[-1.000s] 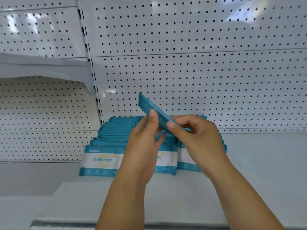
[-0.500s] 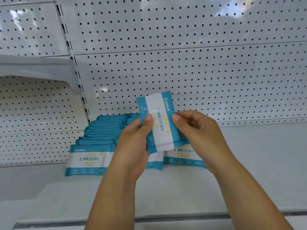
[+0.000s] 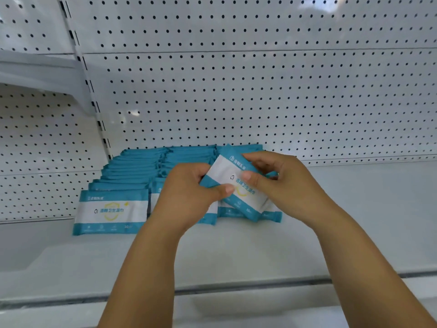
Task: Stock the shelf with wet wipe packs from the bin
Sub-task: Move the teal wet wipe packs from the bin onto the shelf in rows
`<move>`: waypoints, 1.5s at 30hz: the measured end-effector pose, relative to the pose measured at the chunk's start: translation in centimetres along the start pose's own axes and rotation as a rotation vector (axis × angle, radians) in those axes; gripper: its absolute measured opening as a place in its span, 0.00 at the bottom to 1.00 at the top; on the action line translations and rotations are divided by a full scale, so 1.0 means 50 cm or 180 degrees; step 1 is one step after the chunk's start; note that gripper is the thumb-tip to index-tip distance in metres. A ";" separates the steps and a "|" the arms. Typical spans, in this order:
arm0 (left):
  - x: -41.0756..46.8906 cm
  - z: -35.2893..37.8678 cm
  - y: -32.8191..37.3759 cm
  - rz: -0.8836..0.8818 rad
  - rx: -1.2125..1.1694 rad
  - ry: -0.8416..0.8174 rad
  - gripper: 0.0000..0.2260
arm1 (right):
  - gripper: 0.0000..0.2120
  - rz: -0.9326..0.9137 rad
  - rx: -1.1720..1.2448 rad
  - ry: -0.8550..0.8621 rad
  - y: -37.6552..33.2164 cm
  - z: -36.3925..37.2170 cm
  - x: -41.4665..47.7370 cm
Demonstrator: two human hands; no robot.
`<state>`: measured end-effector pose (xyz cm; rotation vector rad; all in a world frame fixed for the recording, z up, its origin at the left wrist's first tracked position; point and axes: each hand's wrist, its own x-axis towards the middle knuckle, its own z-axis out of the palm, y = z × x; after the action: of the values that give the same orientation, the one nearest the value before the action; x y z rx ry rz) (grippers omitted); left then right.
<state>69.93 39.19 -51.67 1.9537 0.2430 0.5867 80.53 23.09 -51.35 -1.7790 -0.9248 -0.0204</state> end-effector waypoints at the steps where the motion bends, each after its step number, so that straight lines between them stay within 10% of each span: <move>1: 0.000 0.004 -0.002 -0.0025 -0.0080 0.0046 0.08 | 0.17 0.0081 -0.0055 -0.0109 0.006 -0.006 -0.002; 6: -0.004 -0.001 -0.005 0.0070 0.0191 0.0116 0.09 | 0.22 0.0303 0.0017 0.0182 0.021 -0.026 -0.006; 13: 0.002 -0.029 -0.069 -0.0384 0.2731 -0.0257 0.47 | 0.18 0.0245 -0.1055 -0.0095 0.055 -0.035 -0.009; 28: 0.019 -0.014 -0.108 -0.0056 0.2867 0.0173 0.43 | 0.26 -0.0795 -0.2020 0.0147 0.137 0.011 0.021; 45: 0.024 0.019 -0.069 0.0298 0.2737 0.0147 0.47 | 0.33 -0.0479 -0.1501 -0.0048 0.127 -0.038 -0.011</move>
<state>71.74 40.45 -54.74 2.7906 0.4927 0.6479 84.68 20.48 -55.88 -2.1351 -1.1291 -0.3469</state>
